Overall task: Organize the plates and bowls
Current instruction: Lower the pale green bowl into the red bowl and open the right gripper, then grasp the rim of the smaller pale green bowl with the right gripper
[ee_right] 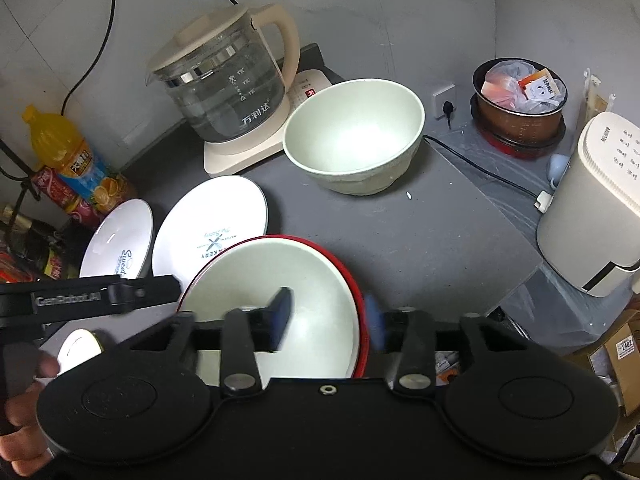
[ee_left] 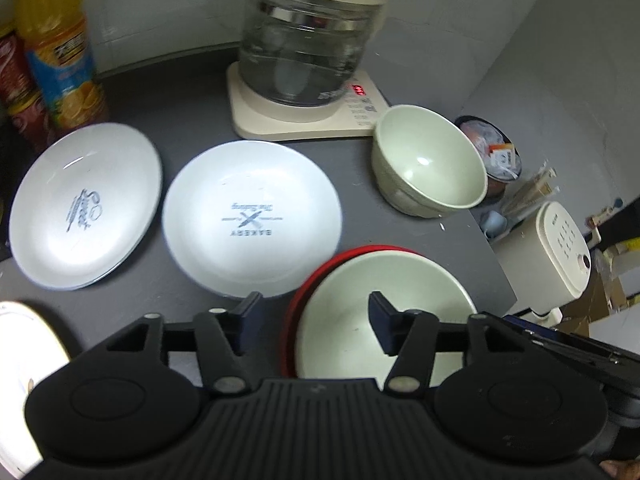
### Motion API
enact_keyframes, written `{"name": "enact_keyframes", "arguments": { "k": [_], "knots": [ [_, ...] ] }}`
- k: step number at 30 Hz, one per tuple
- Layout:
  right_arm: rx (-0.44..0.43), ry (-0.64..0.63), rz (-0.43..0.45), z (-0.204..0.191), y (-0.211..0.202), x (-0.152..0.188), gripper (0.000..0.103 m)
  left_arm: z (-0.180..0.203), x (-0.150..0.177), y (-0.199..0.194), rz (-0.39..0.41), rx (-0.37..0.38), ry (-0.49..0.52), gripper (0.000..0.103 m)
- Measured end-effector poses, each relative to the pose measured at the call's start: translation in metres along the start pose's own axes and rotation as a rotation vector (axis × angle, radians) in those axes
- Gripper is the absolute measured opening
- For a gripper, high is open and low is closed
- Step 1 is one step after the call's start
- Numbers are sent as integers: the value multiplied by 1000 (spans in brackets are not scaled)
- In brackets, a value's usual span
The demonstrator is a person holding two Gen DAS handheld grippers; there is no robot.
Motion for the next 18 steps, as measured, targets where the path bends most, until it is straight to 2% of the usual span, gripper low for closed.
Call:
{"name": "enact_keyframes", "arguments": {
  "k": [5,10,18],
  "knots": [
    [-7,1,-3,11,-1,-4,54,16,-1,8,-17,3,36,65],
    [0,18,1,26,2,-11,59,29,-4,17,-27,2,50,66],
    [-2,23,6,48,14,-29,59,49,-19,36,-12,11,33,66]
  ]
}}
Point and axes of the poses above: each gripper's, at about its wrist camera, not at the fingertips, and y roughly the way its jaws point, z to its right, x to its underside, the point moved 7 cm from there along y, roughly the way its jaws point, and after that the axes turned 6 degrees about z, right-handed, at the moved point
